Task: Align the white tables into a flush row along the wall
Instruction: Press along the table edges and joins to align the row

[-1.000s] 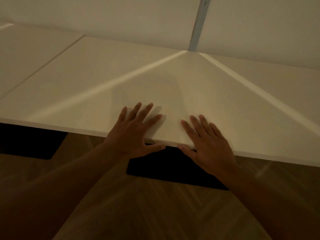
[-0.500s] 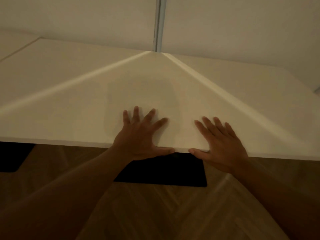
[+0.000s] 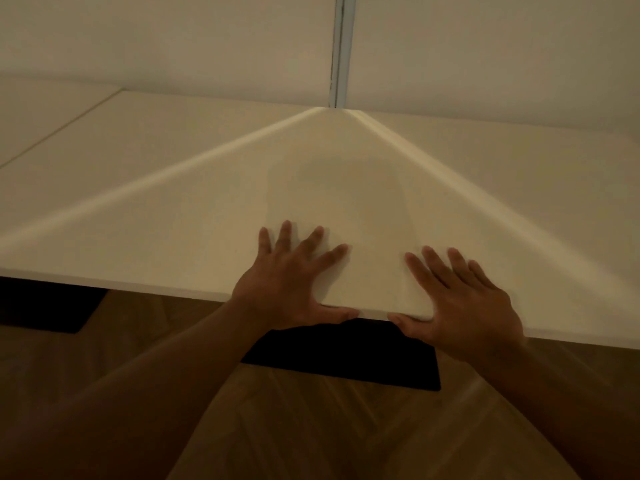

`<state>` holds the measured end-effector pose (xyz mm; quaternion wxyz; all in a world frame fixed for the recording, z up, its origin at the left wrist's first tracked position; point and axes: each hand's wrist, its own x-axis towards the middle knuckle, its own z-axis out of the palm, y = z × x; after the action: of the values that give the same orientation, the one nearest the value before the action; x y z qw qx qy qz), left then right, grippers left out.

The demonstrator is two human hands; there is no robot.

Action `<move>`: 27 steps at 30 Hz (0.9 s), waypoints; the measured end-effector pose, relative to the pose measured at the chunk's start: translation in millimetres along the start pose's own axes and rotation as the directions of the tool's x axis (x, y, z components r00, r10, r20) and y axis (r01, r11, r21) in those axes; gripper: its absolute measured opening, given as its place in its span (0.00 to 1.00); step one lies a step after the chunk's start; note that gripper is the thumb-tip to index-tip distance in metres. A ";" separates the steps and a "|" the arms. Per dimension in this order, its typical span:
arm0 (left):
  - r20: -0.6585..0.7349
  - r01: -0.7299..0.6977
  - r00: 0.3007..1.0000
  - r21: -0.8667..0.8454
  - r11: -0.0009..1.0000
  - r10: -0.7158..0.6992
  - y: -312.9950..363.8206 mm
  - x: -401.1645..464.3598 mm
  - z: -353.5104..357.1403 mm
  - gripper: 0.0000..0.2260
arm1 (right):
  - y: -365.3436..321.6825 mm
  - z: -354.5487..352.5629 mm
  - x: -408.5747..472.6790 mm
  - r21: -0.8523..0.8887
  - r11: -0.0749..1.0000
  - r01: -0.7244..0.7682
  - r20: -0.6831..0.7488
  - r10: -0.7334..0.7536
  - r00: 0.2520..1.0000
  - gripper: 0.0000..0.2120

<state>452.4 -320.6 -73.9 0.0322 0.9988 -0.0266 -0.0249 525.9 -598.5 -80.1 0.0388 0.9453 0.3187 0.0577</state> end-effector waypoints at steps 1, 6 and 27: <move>-0.006 0.000 1.000 -0.007 1.000 0.000 -0.3 -0.2 0.1 0.49 | 0.1 0.6 0.2 -0.002 1.000 0.008 -0.009 -0.008 1.000 0.48; -0.011 -0.009 1.000 -0.025 1.000 0.009 -1.4 -1.4 1.7 0.49 | 1.0 4.0 -0.7 0.012 1.000 0.018 -0.064 -0.018 0.998 0.47; -0.010 -0.009 1.000 0.003 1.000 0.009 -1.6 -1.1 4.4 0.47 | 5.2 17.2 -1.7 -0.008 0.999 0.051 -0.229 -0.052 0.972 0.46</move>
<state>451.3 -319.2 -78.3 0.0311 0.9988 -0.0312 -0.0197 530.0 -604.4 -96.7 0.0045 0.9237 0.3455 0.1655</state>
